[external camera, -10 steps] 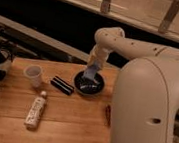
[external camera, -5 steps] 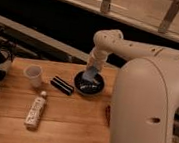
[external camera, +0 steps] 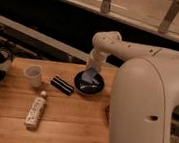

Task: Place the white sponge in the ceramic bowl

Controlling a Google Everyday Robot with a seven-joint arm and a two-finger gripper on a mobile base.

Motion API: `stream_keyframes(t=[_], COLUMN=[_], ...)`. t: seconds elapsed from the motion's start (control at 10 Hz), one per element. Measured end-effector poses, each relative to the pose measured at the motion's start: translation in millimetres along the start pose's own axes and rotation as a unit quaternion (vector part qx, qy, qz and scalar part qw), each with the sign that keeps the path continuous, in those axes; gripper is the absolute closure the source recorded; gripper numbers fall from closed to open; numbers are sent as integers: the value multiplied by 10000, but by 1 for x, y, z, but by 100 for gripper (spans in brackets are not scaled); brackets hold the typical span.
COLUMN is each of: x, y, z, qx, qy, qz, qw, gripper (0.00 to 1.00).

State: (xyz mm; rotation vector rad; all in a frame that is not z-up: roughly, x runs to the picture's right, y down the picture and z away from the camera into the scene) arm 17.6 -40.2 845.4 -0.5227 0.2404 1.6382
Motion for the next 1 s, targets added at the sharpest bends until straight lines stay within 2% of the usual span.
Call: stream_keyframes(t=[0.2, 0.3, 1.0], x=[-1, -1, 0], y=[0, 0, -1], z=[0, 0, -1], qx=[-1, 1, -1], qy=[-11, -10, -37], qz=[-4, -8, -18], qw=[10000, 10000, 10000], gripper=[51, 44, 43])
